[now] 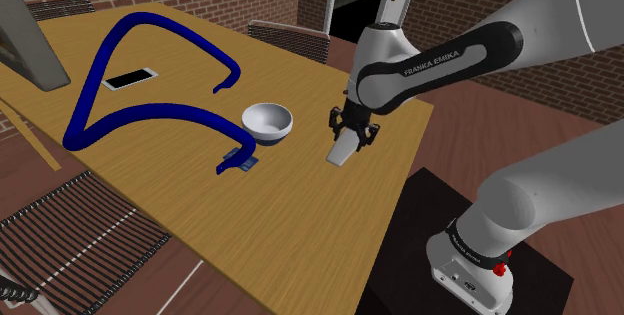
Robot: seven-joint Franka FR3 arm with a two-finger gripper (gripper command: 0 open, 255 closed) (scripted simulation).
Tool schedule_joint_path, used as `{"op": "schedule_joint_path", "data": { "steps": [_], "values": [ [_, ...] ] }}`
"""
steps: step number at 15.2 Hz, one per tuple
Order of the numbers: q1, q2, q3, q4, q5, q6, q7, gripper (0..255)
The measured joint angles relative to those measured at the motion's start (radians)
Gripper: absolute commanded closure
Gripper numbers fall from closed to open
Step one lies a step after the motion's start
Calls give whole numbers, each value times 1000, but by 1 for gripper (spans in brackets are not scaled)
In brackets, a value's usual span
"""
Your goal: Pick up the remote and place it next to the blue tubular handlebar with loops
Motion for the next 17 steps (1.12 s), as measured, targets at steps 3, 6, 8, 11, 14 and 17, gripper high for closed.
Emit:
{"op": "schedule_joint_path", "data": {
  "steps": [3,6,8,11,14,17],
  "values": [
    [3,-28,-9,20,3,-48,-4,255],
    [6,-59,-22,35,6,-94,-13,255],
    [10,-82,-27,54,9,-133,-12,255],
    [12,-109,-39,74,9,-180,-18,255],
    [12,-128,-48,103,7,-229,-20,255],
    [12,-146,-57,131,4,-275,-21,255]
  ]
}}
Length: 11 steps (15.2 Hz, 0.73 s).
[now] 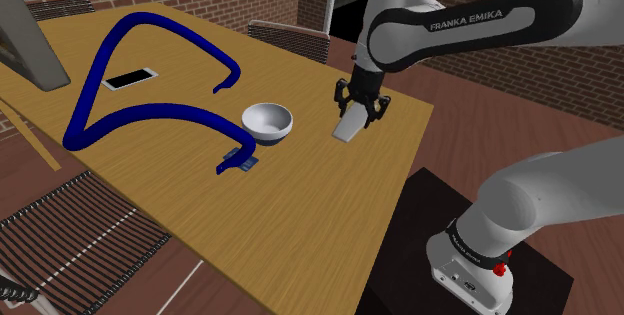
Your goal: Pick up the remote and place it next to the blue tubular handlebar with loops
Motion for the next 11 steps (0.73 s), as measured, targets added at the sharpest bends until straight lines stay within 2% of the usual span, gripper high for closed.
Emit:
{"op": "schedule_joint_path", "data": {
  "steps": [11],
  "values": [
    [-3,-50,-32,113,-12,-163,-4,255]
  ]
}}
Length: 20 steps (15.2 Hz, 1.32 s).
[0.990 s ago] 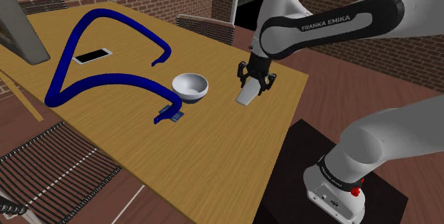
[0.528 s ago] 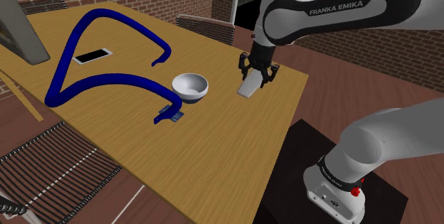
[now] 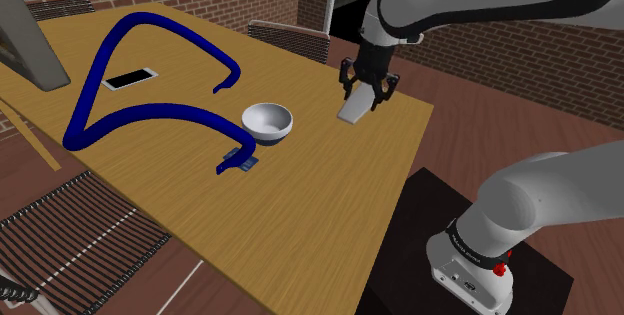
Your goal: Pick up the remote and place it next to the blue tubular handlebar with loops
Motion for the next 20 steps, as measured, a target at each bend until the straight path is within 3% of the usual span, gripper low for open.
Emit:
{"op": "schedule_joint_path", "data": {
  "steps": [20],
  "values": [
    [-15,0,-37,262,-30,-262,7,255]
  ]
}}
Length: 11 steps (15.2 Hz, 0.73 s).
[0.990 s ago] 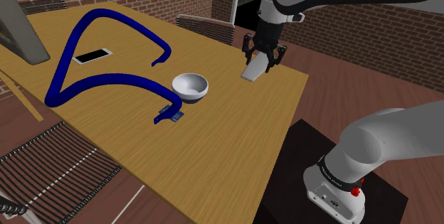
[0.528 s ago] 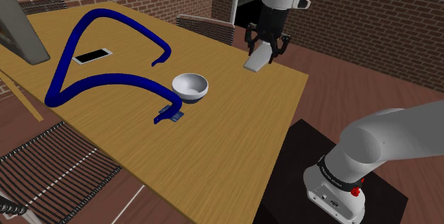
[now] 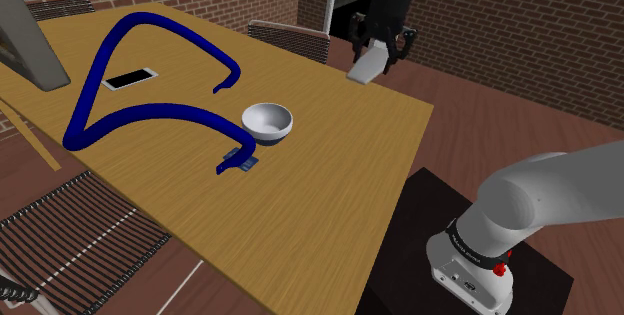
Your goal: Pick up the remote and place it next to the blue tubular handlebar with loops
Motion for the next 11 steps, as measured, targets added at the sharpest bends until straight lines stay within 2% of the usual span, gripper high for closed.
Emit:
{"op": "schedule_joint_path", "data": {
  "steps": [9,11],
  "values": [
    [-7,25,-8,141,-12,-116,10,255],
    [1,31,15,160,-3,-127,41,255]
  ]
}}
